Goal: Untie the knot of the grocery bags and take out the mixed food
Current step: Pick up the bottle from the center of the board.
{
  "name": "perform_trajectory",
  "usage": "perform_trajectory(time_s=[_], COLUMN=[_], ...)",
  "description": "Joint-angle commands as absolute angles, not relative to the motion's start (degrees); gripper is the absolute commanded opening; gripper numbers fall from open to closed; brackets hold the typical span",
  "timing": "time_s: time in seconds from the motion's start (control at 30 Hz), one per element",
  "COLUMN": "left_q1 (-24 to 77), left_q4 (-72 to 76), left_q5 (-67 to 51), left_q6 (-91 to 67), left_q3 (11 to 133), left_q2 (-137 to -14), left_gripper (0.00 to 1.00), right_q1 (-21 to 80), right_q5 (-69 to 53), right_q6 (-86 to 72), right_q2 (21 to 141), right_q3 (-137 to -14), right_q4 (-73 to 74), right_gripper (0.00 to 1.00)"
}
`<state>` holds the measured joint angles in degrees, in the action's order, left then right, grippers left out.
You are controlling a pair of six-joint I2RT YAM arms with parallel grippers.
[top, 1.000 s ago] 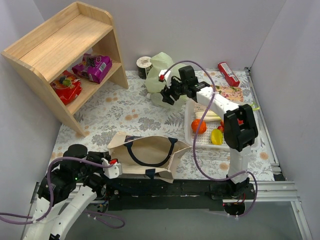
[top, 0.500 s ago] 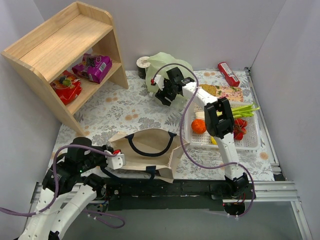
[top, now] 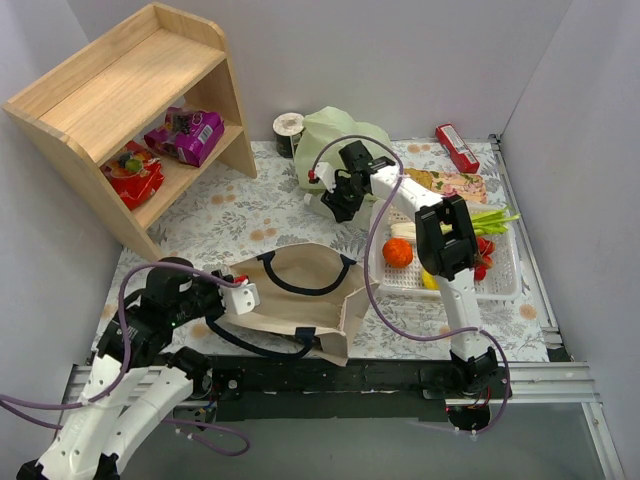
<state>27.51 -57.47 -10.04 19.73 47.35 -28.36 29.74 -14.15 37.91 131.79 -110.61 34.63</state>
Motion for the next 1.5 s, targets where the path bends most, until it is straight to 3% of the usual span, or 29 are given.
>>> perform_trajectory(time_s=[0.0,0.07,0.1,0.27,0.53,0.73,0.9,1.47], left_q1=[27.4,27.4,27.4,27.3,27.2,25.8,24.9,24.5], left_q4=[-50.7,-47.2,-46.1,-40.4,-34.6,-27.9,-22.4,-8.5], left_q5=[-9.9,-9.5,-9.4,-9.8,-9.5,-13.4,-21.3,-28.3], left_q6=[10.6,6.3,1.4,-14.7,-24.1,-40.2,-50.8,-64.9], left_q3=[51.2,53.8,57.4,70.2,82.0,93.7,103.1,104.8], left_q2=[-31.8,-35.1,-36.5,-48.1,-56.9,-66.0,-74.1,-86.0], left_gripper=[0.17,0.46,0.66,0.91,0.98,0.98,0.98,0.96], right_q1=[29.8,29.8,29.8,29.7,29.4,29.4,29.6,32.9], right_q5=[-25.0,-29.1,-30.7,-38.0,-43.1,-42.6,-41.1,-39.5], right_q6=[36.7,33.1,32.1,24.3,9.9,0.4,-2.0,-0.2], right_q2=[124.7,120.1,118.6,107.9,100.4,95.0,95.0,91.8], right_q3=[-112.8,-114.9,-115.6,-114.3,-112.9,-103.1,-104.5,-109.8], right_q4=[41.0,40.5,40.6,34.0,14.4,-9.3,-12.7,-8.3], right_gripper=[0.01,0.01,0.01,0.01,0.01,0.01,0.01,0.01])
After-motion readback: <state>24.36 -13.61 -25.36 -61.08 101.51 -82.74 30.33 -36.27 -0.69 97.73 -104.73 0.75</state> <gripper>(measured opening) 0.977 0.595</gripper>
